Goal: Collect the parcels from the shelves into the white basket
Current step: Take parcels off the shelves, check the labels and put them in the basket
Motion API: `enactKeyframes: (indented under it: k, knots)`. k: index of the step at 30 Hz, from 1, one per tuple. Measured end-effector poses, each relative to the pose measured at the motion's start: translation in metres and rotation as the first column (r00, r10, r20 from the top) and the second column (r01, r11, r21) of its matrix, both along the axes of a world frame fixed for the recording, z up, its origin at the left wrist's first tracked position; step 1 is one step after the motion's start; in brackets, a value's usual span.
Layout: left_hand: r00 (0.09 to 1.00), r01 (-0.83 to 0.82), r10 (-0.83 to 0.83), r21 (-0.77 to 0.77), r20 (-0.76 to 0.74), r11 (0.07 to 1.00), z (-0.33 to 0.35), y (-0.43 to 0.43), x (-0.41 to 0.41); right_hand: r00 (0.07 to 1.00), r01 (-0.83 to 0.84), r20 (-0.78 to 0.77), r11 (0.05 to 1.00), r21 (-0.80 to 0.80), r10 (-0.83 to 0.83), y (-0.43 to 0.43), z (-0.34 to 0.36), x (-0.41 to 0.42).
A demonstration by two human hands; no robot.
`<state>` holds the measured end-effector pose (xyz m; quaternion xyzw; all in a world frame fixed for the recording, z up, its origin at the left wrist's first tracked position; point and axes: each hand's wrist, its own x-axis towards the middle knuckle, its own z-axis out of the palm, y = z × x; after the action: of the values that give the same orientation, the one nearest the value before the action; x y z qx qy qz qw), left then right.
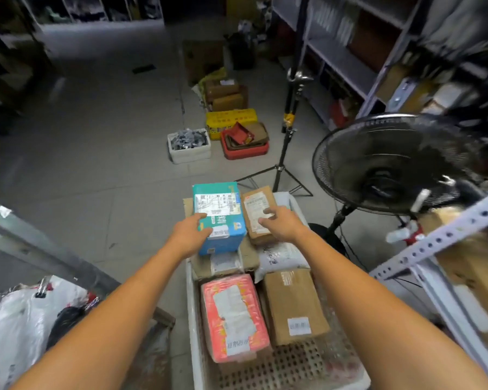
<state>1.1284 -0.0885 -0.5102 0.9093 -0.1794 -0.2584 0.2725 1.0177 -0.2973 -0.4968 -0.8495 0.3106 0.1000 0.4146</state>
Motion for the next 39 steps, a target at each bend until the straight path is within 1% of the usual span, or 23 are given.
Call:
enactKeyframes:
  k: [4,8,12,15,18,20,23,25,27,30,31,34,37,39]
  knots:
    - [0.979,0.183,-0.190,0.080,0.080,0.980,0.046,-0.015,-0.031,0.999,0.012,-0.045,0.988,-0.152,-0.019,-0.010,0.051,-0.060]
    - [0.929,0.314,-0.333,0.132,0.160,0.940,0.090,-0.031,-0.079,0.997,0.052,-0.048,0.972,-0.230,-0.065,-0.009,0.094,-0.141]
    - [0.878,0.408,-0.434,0.156,0.204,0.899,0.126,-0.042,-0.141,0.993,0.090,-0.047,0.951,-0.295,-0.109,-0.002,0.124,-0.224]
    - [0.837,0.448,-0.485,0.190,0.254,0.874,0.149,-0.046,-0.195,0.987,0.150,-0.013,0.939,-0.310,-0.162,0.007,0.140,-0.290]
    - [0.779,0.502,-0.550,0.227,0.300,0.835,0.165,-0.051,-0.267,0.977,0.205,0.019,0.923,-0.325,-0.210,0.016,0.151,-0.372]
    - [0.761,0.535,-0.578,0.219,0.293,0.816,0.171,-0.056,-0.314,0.971,0.232,0.019,0.917,-0.325,-0.239,0.020,0.156,-0.422]
    - [0.679,0.637,-0.688,0.262,0.256,0.725,0.180,-0.075,-0.395,0.946,0.310,0.014,0.896,-0.319,-0.323,0.021,0.160,-0.515]
    - [0.638,0.687,-0.736,0.265,0.225,0.677,0.186,-0.093,-0.442,0.919,0.382,0.028,0.872,-0.307,-0.393,0.017,0.163,-0.570]
    - [0.572,0.746,-0.782,0.238,0.248,0.622,0.192,-0.116,-0.492,0.882,0.454,0.029,0.833,-0.315,-0.470,0.011,0.166,-0.629]
    - [0.431,0.838,-0.856,0.227,0.284,0.497,0.198,-0.161,-0.563,0.790,0.589,0.041,0.737,-0.331,-0.612,-0.002,0.171,-0.712]
    - [0.369,0.865,-0.881,0.236,0.296,0.442,0.200,-0.179,-0.590,0.749,0.635,0.045,0.698,-0.330,-0.661,-0.006,0.171,-0.741]
    - [0.222,0.925,-0.922,0.232,0.318,0.302,0.198,-0.231,-0.668,0.629,0.740,0.037,0.583,-0.335,-0.776,-0.013,0.172,-0.817]
    - [0.116,0.964,-0.953,0.201,0.279,0.176,0.191,-0.277,-0.741,0.500,0.815,0.032,0.458,-0.355,-0.865,-0.017,0.170,-0.882]
    - [0.025,0.980,-0.969,0.185,0.245,0.071,0.182,-0.305,-0.790,0.395,0.862,0.023,0.362,-0.355,-0.918,-0.015,0.168,-0.922]
